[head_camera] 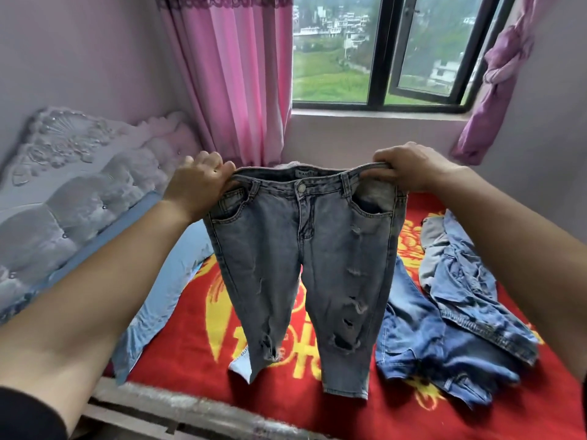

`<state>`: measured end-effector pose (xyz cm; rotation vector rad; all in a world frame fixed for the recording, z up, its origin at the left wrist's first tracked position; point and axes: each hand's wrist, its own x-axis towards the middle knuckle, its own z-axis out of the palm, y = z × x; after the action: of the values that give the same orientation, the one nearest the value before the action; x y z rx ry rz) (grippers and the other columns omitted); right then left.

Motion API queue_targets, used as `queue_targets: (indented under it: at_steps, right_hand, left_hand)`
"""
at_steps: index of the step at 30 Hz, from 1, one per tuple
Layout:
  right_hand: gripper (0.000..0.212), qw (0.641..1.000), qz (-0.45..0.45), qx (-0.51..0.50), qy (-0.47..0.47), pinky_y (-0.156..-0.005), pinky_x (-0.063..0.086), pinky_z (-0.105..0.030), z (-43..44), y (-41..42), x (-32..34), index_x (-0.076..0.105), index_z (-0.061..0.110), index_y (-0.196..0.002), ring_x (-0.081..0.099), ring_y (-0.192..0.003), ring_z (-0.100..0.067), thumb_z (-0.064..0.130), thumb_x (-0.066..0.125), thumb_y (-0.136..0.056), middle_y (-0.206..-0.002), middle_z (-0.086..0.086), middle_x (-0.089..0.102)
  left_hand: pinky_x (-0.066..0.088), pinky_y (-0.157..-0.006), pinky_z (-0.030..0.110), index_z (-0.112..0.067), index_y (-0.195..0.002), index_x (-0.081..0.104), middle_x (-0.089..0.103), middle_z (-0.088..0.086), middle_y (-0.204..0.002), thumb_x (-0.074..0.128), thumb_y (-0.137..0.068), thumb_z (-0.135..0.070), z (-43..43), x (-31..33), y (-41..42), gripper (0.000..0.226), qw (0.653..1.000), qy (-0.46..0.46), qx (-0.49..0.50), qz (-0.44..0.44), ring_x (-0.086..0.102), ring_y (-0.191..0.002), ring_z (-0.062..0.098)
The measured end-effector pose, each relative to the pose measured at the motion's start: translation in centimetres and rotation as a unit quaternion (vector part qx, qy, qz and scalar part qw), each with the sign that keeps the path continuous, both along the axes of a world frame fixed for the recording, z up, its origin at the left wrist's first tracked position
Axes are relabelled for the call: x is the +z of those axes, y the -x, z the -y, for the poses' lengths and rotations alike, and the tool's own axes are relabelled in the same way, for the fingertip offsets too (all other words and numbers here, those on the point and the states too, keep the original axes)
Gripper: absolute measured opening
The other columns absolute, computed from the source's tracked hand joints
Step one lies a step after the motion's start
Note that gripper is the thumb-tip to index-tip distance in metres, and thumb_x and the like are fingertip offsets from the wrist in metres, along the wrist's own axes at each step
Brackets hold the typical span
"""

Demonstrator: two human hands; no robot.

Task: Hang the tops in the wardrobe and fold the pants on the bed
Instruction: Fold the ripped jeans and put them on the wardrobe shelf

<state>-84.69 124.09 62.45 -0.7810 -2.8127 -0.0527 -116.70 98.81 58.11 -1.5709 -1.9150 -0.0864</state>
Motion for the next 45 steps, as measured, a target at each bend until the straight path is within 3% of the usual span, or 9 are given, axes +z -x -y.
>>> queue_targets:
  at_steps: [5, 10, 16, 19, 24, 27, 31, 39, 45]
  right_hand:
    - [0.05, 0.998, -0.008, -0.027, 0.051, -0.074, 0.048, -0.037, -4.0, 0.6, -1.6, 0.062, 0.025, -0.079, 0.057, -0.084, -0.03, 0.07, 0.041, -0.092, -0.089, -0.006, 0.063]
    - [0.044, 0.992, -0.039, -0.022, 0.12, -0.078, 0.048, -0.037, -7.7, 2.0, -3.2, 0.064, 0.016, -0.085, 0.054, -0.086, -0.03, 0.056, 0.049, -0.096, -0.088, -0.009, 0.062]
    - [0.036, 0.965, 0.128, 0.003, 0.229, -0.065, 0.053, -0.033, -11.1, 4.4, -8.6, 0.07, 0.017, -0.083, 0.061, -0.076, -0.025, 0.053, 0.072, -0.083, -0.08, -0.004, 0.066]
    - [0.031, 0.903, 0.224, -0.011, 0.367, -0.052, 0.055, -0.027, -12.6, 5.1, -11.6, 0.072, 0.013, -0.089, 0.062, -0.071, -0.019, 0.043, 0.076, -0.083, -0.081, -0.006, 0.063]
    - [0.017, 0.843, 0.307, -0.03, 0.442, -0.062, 0.058, -0.026, -14.3, 6.2, -14.1, 0.073, 0.018, -0.101, 0.066, -0.081, -0.015, 0.023, 0.077, -0.085, -0.091, -0.002, 0.068]
    - [0.011, 0.896, 0.214, -0.048, 0.386, -0.059, 0.059, -0.029, -15.4, 7.9, -14.9, 0.072, 0.011, -0.096, 0.065, -0.068, -0.017, 0.017, 0.073, -0.087, -0.08, -0.004, 0.066]
    - [0.02, 0.977, 0.026, -0.055, 0.205, -0.082, 0.049, -0.03, -17.9, 11.2, -13.0, 0.075, 0.011, -0.098, 0.065, -0.101, -0.031, 0.011, 0.061, -0.083, -0.101, -0.012, 0.072]
    - [0.033, 0.933, -0.348, -0.033, 0.088, -0.097, 0.046, -0.034, -19.7, 15.9, 3.7, 0.067, 0.012, -0.123, 0.059, -0.108, -0.033, 0.006, 0.052, -0.093, -0.12, -0.017, 0.058]
    - [0.033, 0.906, -0.424, 0.004, -0.003, -0.092, 0.043, -0.024, -16.6, 15.7, 10.2, 0.067, 0.012, -0.121, 0.06, -0.1, -0.027, 0.009, 0.051, -0.092, -0.114, -0.017, 0.058]
  left_hand:
    - [0.053, -0.057, 0.043, -0.009, -0.106, 0.065, 0.062, 0.013, -0.089, 0.013, -0.098, -0.062, -2.8, -0.6, 0.0, 0.075, 0.998, 0.018, -0.053, 0.035, 0.063, -0.075, 0.035]
    - [0.051, -0.08, 0.042, -0.039, -0.129, 0.055, 0.069, 0.009, -0.115, 0.036, -0.097, -0.06, -6.8, -0.4, 0.4, 0.043, 0.967, 0.062, 0.087, 0.232, 0.064, -0.101, 0.035]
    - [0.049, -0.076, 0.033, -0.04, -0.108, 0.067, 0.066, -0.004, -0.111, 0.056, -0.092, -0.03, -10.9, -4.1, 1.0, 0.021, 0.919, 0.273, 0.18, 0.218, 0.061, -0.1, 0.027]
    - [0.05, -0.072, 0.03, -0.036, -0.098, 0.069, 0.063, -0.005, -0.092, 0.063, -0.087, -0.025, -11.8, -6.9, 1.1, 0.017, 0.871, 0.356, 0.211, 0.266, 0.059, -0.086, 0.02]
    - [0.051, -0.049, 0.024, -0.021, -0.086, 0.073, 0.069, 0.007, -0.085, 0.065, -0.077, -0.008, -12.5, -10.5, 1.8, 0.018, 0.761, 0.46, 0.271, 0.368, 0.065, -0.073, 0.022]
    - [0.043, -0.049, 0.021, -0.018, -0.082, 0.07, 0.065, 0.009, -0.079, 0.056, -0.08, -0.007, -13.7, -11.5, 2.0, 0.017, 0.794, 0.354, 0.294, 0.399, 0.057, -0.067, 0.022]
    - [0.042, -0.071, 0.032, -0.015, -0.091, 0.063, 0.067, 0.02, -0.102, 0.049, -0.082, -0.001, -17.2, -9.9, 4.0, 0.022, 0.858, 0.122, 0.3, 0.399, 0.06, -0.094, 0.036]
    - [0.045, -0.083, 0.044, -0.006, -0.106, 0.063, 0.065, 0.025, -0.107, 0.048, -0.085, -0.002, -21.3, 7.4, 9.8, 0.026, 0.904, -0.261, 0.169, 0.294, 0.059, -0.098, 0.042]
    - [0.037, -0.087, 0.041, -0.001, -0.104, 0.06, 0.062, 0.024, -0.107, 0.04, -0.083, -0.007, -18.1, 14.4, 11.5, 0.03, 0.908, -0.362, 0.068, 0.199, 0.055, -0.1, 0.038]
